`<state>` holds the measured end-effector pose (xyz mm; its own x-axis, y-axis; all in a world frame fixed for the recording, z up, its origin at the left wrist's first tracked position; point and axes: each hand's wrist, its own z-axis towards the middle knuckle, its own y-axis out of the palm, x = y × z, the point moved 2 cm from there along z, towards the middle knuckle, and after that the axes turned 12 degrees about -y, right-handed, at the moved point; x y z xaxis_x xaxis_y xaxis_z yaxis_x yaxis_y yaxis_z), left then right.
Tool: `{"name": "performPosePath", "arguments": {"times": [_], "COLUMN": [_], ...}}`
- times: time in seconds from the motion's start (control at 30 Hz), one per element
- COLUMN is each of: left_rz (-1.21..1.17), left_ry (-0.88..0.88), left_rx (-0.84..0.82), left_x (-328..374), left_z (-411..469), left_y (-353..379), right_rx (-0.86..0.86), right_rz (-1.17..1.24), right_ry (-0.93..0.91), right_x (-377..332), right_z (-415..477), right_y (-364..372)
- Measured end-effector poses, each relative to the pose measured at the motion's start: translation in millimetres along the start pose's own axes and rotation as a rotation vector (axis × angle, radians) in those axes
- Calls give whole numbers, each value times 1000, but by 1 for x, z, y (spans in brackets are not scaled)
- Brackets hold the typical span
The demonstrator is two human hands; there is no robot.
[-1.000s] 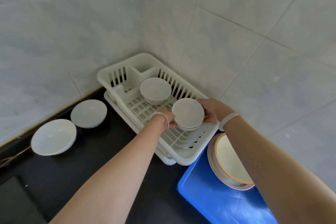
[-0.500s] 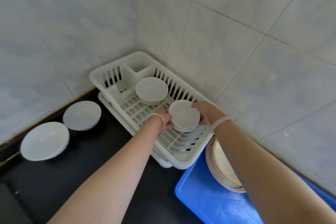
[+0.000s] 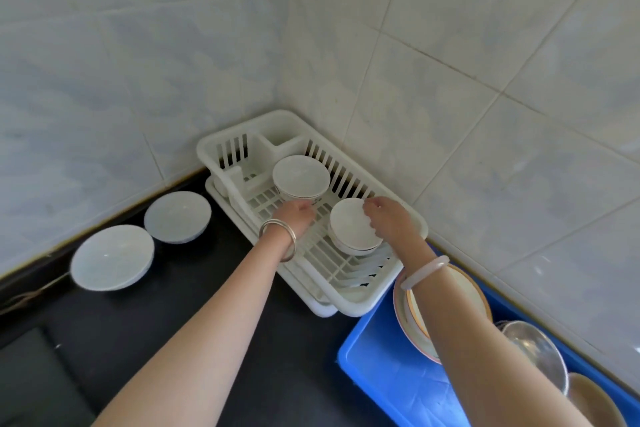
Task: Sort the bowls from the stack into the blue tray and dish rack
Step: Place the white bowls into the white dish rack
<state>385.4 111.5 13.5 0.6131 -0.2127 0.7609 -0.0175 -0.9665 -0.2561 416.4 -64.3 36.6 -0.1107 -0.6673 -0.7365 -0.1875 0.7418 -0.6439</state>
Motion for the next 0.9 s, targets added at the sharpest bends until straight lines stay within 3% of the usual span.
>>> {"name": "performPosePath", "arguments": {"times": [0.2, 0.4, 0.57, 0.73, 0.9], "left_rz": [-43, 18, -78, -184, -462], "left_ry": [88, -74, -180, -252, -311], "left_rx": [276, 612, 831, 872, 774], "left_x": [-55, -132, -178, -205, -220], "left_z": [-45, -58, -54, -39, -26], "left_y": [-67, -126, -166, -193, -202], "right_rx": [-100, -328, -356, -385, -351], "right_rz": [236, 236, 82, 57, 306], "right_ry": [-127, -48, -66, -47, 140], "right_x": [-58, -82, -88, -100, -102], "right_z": [-44, -54, -35, -10, 3], "right_y": [66, 166, 228, 266, 287]}}
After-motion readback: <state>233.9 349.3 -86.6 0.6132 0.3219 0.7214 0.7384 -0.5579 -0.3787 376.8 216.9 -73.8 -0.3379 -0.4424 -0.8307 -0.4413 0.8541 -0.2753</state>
